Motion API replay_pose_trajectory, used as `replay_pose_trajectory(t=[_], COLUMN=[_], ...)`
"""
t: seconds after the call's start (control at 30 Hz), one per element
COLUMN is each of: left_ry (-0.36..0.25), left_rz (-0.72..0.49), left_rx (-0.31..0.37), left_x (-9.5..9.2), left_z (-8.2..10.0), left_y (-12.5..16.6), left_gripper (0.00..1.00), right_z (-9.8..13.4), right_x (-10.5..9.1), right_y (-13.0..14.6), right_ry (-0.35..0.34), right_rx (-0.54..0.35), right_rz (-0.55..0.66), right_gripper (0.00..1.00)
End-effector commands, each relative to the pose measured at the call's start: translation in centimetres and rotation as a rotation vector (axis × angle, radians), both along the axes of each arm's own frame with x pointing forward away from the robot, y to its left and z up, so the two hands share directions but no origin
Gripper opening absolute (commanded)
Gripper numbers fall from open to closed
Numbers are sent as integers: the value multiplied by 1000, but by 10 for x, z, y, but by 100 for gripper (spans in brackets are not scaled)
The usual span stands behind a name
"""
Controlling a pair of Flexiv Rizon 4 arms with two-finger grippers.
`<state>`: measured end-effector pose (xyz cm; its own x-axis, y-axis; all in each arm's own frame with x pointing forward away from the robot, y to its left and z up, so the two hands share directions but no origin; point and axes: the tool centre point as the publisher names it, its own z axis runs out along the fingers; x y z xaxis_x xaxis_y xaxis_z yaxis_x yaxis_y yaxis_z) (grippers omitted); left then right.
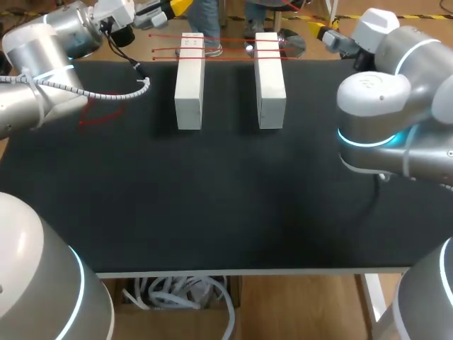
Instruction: Grab the tape and strap the tape.
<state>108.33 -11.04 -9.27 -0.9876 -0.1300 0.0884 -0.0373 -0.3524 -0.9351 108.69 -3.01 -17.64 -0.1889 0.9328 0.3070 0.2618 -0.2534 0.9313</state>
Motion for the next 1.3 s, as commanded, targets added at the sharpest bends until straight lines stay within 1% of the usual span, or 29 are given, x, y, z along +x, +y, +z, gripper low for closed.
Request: replay_pose_trajectory(t=[0.03,0.2,0.23,0.27,0.33,0.43,0.5,0.53,0.57,0.6,0.63,0.73,0.8,0.9,0.93,1.0,1.03,1.1,1.23,1.27,1.3], left_ry=[0,0,0,0,0,0,0,0,0,0,0,0,0,0,0,0,0,0,0,0,0], left_rz=[2,2,2,2,2,2,2,2,2,2,2,2,2,2,2,2,2,2,2,2,2], left_rx=[-1,-1,-1,-1,-1,-1,-1,-1,-1,-1,-1,-1,-1,-1,-1,-1,-1,-1,-1,-1,-1], left_x=[0,0,0,0,0,0,0,0,0,0,0,0,0,0,0,0,0,0,0,0,0], left_z=[0,0,0,0,0,0,0,0,0,0,0,0,0,0,0,0,0,0,0,0,0], left_y=[-1,-1,-1,-1,-1,-1,-1,-1,-1,-1,-1,-1,-1,-1,-1,-1,-1,-1,-1,-1,-1], left_gripper=[0,0,0,0,0,0,0,0,0,0,0,0,0,0,0,0,0,0,0,0,0], right_z=[3,3,3,4,4,3,3,3,3,3,4,11,12,14,14,15,14,13,15,17,19], right_x=[0,0,-2,-4,-7,-13,-16,-17,-18,-19,-19,-19,-18,-17,-17,-17,-16,-17,-19,-19,-19], right_y=[-1,-1,1,4,8,12,15,15,16,16,17,16,17,16,17,16,17,18,26,27,29], right_ry=[40,40,40,25,34,32,5,-3,-48,-33,-81,-178,-196,-232,-226,-229,-214,-202,-167,-169,-155], right_rx=[-8,-8,-19,14,-4,-7,-9,4,31,43,134,292,399,527,552,633,645,701,741,757,759], right_rz=[11,11,8,12,-3,-2,-15,-36,-48,-57,-100,-168,-198,-238,-240,-265,-256,-268,-212,-211,-183], right_gripper=[100,100,100,100,100,100,100,100,100,100,100,100,100,100,100,100,100,100,100,100,100])
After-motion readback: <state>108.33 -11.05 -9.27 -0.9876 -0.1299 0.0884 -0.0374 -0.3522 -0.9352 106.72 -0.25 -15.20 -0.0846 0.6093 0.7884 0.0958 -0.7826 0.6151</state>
